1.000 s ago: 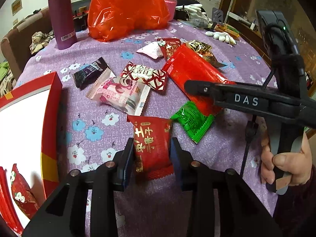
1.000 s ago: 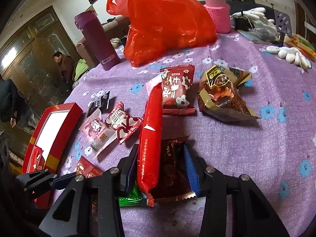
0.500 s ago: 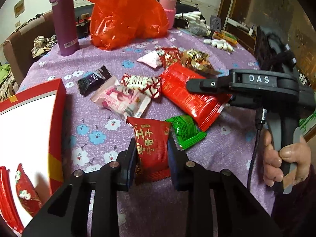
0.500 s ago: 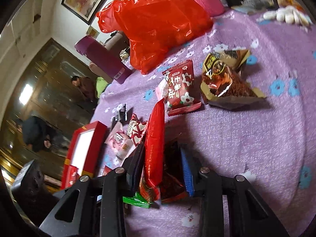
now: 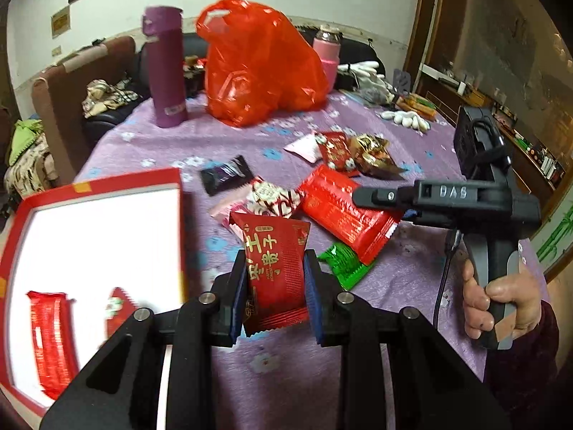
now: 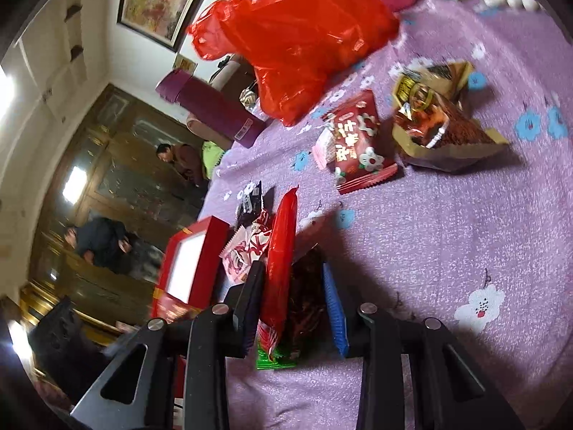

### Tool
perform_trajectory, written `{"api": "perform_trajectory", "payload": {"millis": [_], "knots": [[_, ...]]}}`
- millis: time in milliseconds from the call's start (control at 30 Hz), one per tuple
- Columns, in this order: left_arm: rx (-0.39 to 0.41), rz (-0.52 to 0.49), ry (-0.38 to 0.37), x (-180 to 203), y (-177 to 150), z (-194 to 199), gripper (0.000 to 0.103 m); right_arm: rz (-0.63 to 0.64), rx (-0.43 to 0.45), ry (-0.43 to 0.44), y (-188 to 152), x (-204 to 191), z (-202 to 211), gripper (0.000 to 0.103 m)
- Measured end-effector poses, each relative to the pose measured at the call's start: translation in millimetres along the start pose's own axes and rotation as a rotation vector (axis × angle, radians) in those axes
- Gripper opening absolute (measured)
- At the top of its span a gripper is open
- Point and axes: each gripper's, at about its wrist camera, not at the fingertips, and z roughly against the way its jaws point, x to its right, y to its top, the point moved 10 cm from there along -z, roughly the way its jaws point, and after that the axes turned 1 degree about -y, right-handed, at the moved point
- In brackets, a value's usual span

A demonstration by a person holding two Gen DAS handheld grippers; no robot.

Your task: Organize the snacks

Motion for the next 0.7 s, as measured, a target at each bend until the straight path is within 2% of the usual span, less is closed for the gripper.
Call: {"api": "perform_trajectory", "payload": {"millis": [200, 300, 433, 500, 567, 700], "knots": [[0.028, 0.028, 0.029, -19.9, -1.3, 14.2, 0.026, 0.159, -0.004, -0.099, -10.2, -32.0, -13.8, 0.036], [0.030, 0.047, 0.040, -29.1, -5.7, 17.2, 0.026, 0.189, -0.043, -0.130, -18.7, -39.4, -28.9, 0.040], [0.031, 0.069, 0.048, -39.8, -11.2, 21.2, 0.026, 0.212, -0.032, -0.171, -24.0, -42.5, -34.4, 0.041], [0.036, 0.076, 0.048, -44.2, -13.3, 24.3, 0.026, 0.194, -0.052, -0.145, -25.5, -42.8, -40.4, 0.037], [0.039, 0.082, 0.049, -47.9, -14.7, 26.9, 0.026, 0.133, -0.077, -0.083, -27.8, -41.1, -43.4, 0.025], [0.049, 0.101, 0.053, -56.6, -17.2, 31.5, 0.026, 0.056, -0.087, -0.027, -30.7, -39.7, -43.5, 0.021]]}}
